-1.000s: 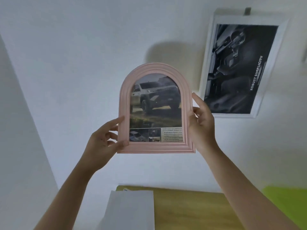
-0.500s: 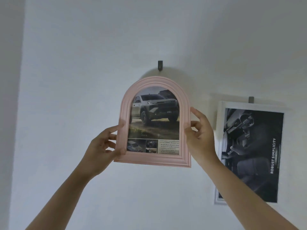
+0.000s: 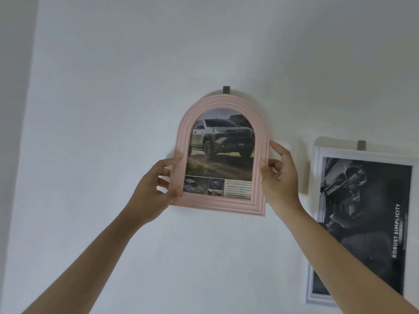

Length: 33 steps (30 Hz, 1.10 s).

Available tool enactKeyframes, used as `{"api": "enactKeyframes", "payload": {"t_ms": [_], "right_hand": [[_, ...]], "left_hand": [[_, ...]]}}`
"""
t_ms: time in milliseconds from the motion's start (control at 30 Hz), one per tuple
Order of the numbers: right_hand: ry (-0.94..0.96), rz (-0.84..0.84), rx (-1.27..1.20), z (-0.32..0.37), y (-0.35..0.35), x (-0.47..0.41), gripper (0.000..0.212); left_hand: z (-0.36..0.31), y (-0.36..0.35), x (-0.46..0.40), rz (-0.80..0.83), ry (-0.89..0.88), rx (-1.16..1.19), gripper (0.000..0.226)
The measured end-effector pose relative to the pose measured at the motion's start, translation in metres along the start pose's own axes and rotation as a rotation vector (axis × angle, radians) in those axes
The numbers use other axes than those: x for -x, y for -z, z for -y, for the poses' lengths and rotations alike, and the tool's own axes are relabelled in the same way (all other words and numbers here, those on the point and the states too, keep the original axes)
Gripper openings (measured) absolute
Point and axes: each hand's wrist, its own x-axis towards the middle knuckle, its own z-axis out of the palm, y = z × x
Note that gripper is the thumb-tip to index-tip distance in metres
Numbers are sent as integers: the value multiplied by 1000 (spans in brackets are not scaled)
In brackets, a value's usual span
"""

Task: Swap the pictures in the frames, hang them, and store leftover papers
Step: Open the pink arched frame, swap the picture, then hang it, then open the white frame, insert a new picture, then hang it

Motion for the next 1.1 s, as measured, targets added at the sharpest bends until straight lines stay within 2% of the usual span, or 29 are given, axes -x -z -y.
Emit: {"api": "enactKeyframes", "payload": {"t_ms": [433, 567, 767, 900, 1100], "right_hand": [[156, -3, 138, -5, -1, 9, 43], [107, 11, 170, -4, -2, 9, 41], [-1, 59, 206, 15, 6, 14, 57], [-58, 68, 218, 24, 23, 27, 66], [-66, 11, 257, 25, 73, 67, 61]], "left_hand": [[7, 0, 1, -125, -23, -211, 62], [2, 0, 2, -127, -33, -252, 55], [-13, -2, 7, -97, -12, -294, 55], [-31, -10, 27, -166, 19, -339, 56], [-61, -59, 84, -119, -36, -284, 52]]}}
